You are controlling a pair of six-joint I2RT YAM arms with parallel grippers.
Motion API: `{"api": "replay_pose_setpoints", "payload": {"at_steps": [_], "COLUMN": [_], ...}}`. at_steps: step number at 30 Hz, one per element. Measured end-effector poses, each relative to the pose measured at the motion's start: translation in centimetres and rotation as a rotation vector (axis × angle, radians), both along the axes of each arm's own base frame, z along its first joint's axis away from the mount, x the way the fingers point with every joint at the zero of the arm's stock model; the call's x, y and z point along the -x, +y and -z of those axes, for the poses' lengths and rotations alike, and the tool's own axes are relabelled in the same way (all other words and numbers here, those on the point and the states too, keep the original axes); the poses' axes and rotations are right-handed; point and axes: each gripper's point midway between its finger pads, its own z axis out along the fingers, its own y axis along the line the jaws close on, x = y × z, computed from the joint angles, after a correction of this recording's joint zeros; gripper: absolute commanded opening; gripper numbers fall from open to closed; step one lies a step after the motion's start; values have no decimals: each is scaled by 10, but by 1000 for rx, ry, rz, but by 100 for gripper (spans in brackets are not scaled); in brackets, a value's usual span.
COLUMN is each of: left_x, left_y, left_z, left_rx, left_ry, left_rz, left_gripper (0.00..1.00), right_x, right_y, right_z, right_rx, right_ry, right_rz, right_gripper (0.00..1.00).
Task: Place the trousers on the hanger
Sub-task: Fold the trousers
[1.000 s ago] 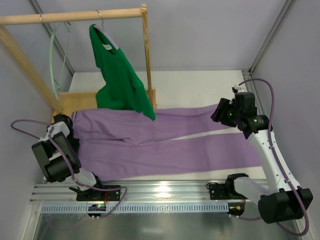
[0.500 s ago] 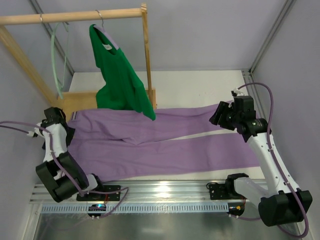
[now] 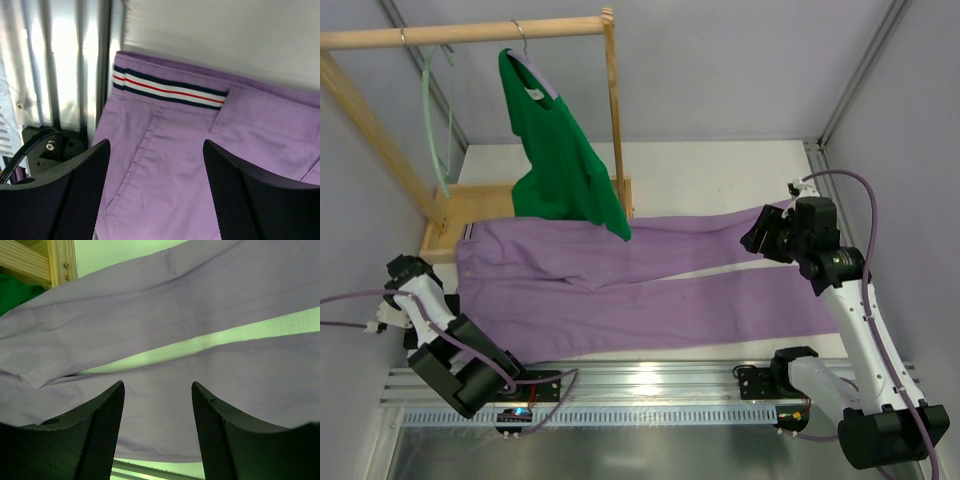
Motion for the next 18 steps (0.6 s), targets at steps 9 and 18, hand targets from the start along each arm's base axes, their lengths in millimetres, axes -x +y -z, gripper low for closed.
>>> {"api": "replay_pose_setpoints", "payload": {"at_steps": [9,18], "left_x": [29,45], "left_y": [16,3], "left_z": [-9,23], "left_rx": [-114,-76], "left_ry": [37,97], "left_rz": [-167,-195], "left_gripper": [72,67], "right_x": [6,6], "right_y": [1,1], "right_z": [0,2], "right_rx": [-1,12], "right_ry": [5,10], "right_rz": [-9,-27], "right_gripper": [59,59]}}
